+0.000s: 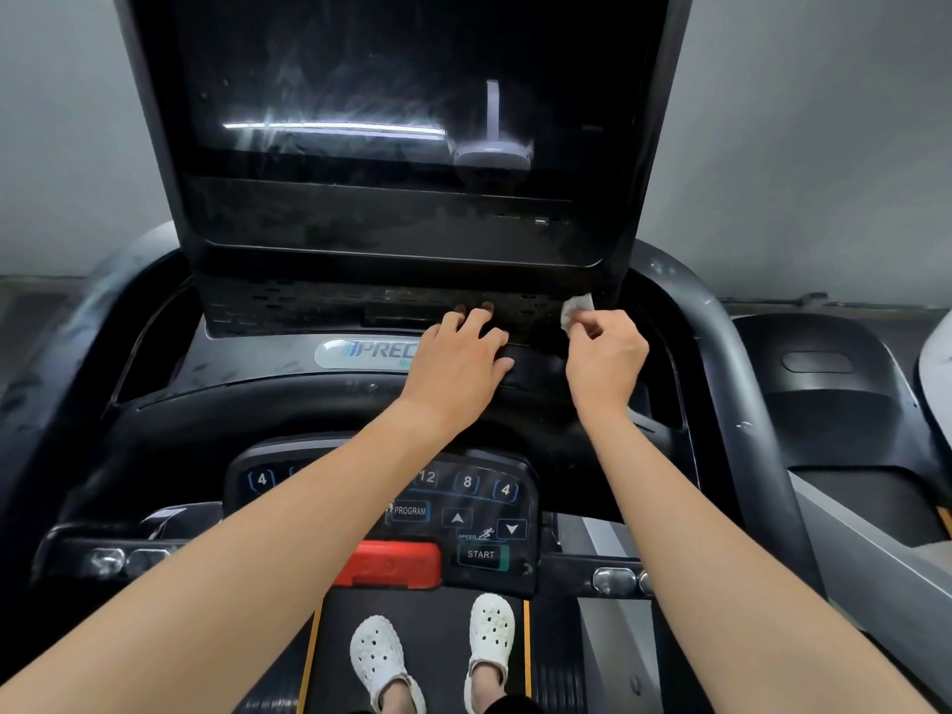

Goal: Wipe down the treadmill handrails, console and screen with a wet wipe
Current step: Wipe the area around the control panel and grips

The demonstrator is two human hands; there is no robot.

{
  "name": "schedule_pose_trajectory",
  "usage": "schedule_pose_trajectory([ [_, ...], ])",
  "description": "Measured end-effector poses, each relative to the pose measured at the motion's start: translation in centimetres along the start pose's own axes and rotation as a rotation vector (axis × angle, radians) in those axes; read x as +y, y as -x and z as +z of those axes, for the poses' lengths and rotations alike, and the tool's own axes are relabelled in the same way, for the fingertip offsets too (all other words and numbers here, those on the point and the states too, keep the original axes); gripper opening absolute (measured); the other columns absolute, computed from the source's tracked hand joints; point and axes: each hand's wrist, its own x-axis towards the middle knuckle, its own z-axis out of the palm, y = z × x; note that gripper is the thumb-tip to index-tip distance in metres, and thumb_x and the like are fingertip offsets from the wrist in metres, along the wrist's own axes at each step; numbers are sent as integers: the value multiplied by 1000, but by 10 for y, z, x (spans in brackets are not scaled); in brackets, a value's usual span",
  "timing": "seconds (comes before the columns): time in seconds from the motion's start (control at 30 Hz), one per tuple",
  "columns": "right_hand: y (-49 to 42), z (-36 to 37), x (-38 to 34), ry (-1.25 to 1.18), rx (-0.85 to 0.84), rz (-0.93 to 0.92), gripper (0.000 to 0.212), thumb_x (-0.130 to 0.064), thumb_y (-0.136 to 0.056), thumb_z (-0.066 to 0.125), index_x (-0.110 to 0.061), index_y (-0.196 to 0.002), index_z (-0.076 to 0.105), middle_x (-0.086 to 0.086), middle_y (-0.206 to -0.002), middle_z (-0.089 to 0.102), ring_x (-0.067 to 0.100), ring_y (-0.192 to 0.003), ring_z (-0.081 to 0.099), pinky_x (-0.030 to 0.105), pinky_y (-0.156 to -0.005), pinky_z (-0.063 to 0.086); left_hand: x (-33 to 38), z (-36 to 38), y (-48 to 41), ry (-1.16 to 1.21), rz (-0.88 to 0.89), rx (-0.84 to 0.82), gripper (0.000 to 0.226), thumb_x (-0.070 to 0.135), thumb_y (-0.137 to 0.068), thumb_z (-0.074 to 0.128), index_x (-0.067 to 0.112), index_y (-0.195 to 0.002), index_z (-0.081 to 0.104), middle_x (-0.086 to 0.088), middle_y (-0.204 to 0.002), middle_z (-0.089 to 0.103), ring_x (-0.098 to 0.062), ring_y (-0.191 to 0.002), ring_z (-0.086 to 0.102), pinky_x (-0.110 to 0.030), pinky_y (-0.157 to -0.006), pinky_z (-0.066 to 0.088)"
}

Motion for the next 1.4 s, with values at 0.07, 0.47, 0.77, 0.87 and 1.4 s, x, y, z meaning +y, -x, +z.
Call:
schedule_pose_trajectory([
  [0.07, 2, 3, -2, -13, 7, -2, 12, -13, -95, 67, -15, -90, 78, -4, -89, 67, 10, -83, 63, 19, -75, 51, 0, 1, 1, 4, -2, 5, 43, 46, -107, 46, 24, -142, 57, -4, -157, 43, -29, -137, 44, -42, -107, 43],
  [0.47, -3, -3, 3, -4, 8, -14, 10, -12, -92, 69, -16, -86, 76, -4, -84, 66, 6, -76, 59, 10, -70, 45, 0, 1, 1, 8, -2, 7, 44, 45, -107, 46, 24, -144, 56, -4, -157, 43, -29, -137, 45, -42, -109, 42],
  [0.77, -2, 3, 4, 68, -144, -290, 12, -7, -94, 66, -10, -93, 77, -4, -90, 65, 7, -79, 58, 9, -72, 44, 3, -2, -2, -47, 15, -8, 42, 45, -106, 48, 22, -141, 57, -6, -156, 42, -31, -134, 45, -43, -103, 44],
  [0.87, -14, -14, 14, 25, 52, -177, 12, -6, -95, 65, -13, -94, 76, -5, -89, 65, 8, -81, 60, 6, -75, 42, 2, -1, -2, -92, 54, 21, 41, 45, -106, 49, 21, -136, 62, -7, -155, 45, -32, -139, 42, -45, -112, 39],
  [1.4, -14, 0, 11, -144, 124, -56, 17, -1, -91, 66, -13, -78, 68, -3, -83, 63, 11, -74, 59, 28, -72, 51, 7, -2, -10, -25, 81, 10, 36, 43, -102, 54, 20, -128, 67, -2, -153, 48, -25, -137, 45, -41, -104, 48],
])
